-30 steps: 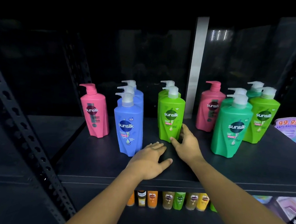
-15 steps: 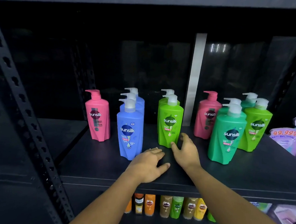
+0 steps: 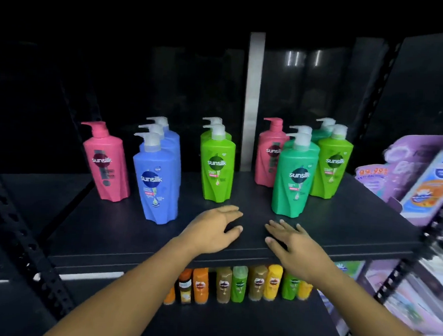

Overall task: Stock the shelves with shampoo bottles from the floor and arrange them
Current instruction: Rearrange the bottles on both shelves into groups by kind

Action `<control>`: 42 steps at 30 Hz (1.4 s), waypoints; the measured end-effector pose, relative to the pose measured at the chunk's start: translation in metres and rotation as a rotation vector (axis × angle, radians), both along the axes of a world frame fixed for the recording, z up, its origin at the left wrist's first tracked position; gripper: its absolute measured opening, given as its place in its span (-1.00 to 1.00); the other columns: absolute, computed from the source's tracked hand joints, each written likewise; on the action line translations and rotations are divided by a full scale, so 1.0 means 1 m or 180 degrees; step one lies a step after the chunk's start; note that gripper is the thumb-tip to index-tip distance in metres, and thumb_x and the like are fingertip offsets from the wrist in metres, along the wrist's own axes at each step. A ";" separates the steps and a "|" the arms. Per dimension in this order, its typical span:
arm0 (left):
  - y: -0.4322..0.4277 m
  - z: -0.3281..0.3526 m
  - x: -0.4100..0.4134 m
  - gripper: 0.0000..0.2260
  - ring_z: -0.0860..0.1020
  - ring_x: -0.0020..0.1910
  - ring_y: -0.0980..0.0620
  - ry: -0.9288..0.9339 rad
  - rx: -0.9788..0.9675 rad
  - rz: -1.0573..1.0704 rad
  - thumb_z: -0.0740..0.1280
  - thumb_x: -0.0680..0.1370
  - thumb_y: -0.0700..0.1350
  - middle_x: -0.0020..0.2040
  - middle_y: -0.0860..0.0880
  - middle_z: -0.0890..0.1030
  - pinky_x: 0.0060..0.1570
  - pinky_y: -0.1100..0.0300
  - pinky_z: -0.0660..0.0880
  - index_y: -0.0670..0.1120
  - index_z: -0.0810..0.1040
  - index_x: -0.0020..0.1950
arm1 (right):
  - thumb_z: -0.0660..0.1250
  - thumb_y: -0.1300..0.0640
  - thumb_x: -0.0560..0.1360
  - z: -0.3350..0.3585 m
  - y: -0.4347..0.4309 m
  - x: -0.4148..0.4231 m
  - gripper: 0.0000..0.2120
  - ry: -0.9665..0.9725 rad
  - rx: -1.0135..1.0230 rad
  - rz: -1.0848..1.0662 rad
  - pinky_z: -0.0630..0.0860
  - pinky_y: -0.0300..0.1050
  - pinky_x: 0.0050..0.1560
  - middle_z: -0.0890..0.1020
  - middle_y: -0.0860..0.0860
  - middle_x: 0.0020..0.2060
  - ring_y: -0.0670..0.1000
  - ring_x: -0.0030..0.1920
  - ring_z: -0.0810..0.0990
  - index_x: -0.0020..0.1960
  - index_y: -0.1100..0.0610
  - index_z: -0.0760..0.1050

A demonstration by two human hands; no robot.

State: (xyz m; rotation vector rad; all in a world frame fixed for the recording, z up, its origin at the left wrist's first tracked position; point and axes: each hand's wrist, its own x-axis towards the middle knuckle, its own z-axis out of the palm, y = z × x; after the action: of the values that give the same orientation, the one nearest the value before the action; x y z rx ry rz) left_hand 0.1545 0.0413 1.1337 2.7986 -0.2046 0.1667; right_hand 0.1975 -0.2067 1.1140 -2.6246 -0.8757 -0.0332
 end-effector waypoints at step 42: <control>-0.087 -0.010 0.069 -0.27 -0.04 0.65 0.16 0.0407 0.0339 0.0589 0.08 0.60 0.42 0.68 0.13 0.05 0.63 0.10 -0.09 0.09 0.10 0.68 | 0.60 0.09 0.39 0.008 -0.088 0.183 -0.24 0.0391 0.2824 -0.1220 0.47 -0.08 0.19 0.59 -0.10 0.16 0.01 0.13 0.58 0.43 -0.09 0.25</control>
State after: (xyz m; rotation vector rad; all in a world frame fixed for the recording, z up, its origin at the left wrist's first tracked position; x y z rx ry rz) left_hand 0.2232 -0.0459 1.1240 2.9195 0.0788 0.0198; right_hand 0.3809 -0.2951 1.1223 -1.8764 -0.2040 -0.2861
